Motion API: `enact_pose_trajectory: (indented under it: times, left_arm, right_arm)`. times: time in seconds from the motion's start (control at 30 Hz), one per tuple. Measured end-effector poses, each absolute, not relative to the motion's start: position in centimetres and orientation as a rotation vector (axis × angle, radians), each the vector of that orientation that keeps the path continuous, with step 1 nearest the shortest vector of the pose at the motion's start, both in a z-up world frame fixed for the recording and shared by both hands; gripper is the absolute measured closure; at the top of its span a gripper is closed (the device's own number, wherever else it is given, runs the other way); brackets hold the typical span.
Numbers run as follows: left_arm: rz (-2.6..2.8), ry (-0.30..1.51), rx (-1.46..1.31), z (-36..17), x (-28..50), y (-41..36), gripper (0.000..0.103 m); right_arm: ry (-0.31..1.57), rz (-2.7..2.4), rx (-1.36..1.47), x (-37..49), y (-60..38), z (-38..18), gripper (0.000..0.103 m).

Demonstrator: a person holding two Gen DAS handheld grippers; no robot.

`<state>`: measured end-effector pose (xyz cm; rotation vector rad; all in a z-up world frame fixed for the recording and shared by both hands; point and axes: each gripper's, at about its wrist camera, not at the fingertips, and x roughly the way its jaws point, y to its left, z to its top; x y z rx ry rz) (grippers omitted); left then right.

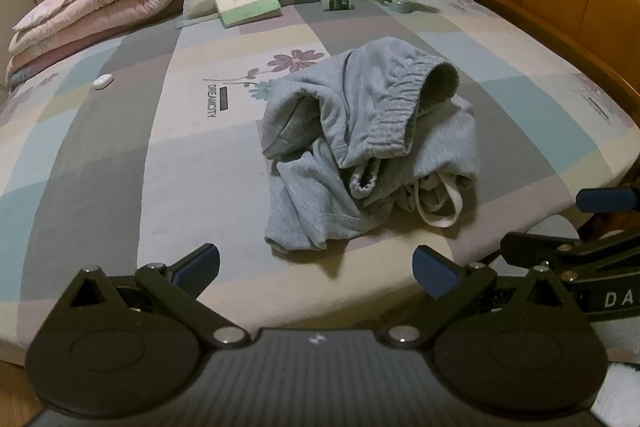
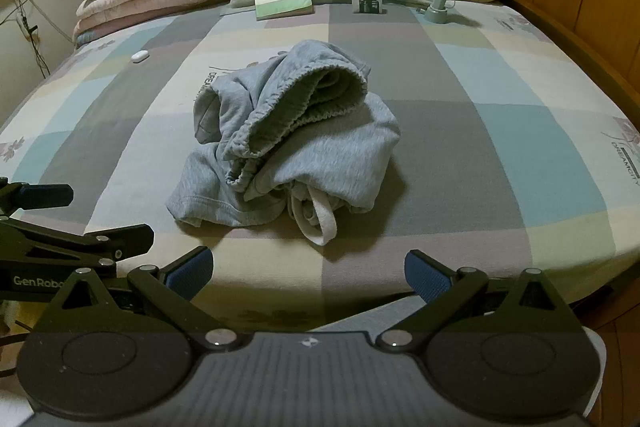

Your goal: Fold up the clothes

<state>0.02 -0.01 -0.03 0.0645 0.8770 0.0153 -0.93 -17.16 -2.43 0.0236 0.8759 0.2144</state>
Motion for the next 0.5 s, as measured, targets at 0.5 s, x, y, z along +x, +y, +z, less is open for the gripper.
enact_pose_trajectory:
  times: [0.5]
  left_arm:
    - [-0.003,0.886,0.061,-0.6,0.23,-0.28,0.001]
  right_arm:
    - [0.869,0.215,0.029,-1.08,-17.36,-2.44,0.0]
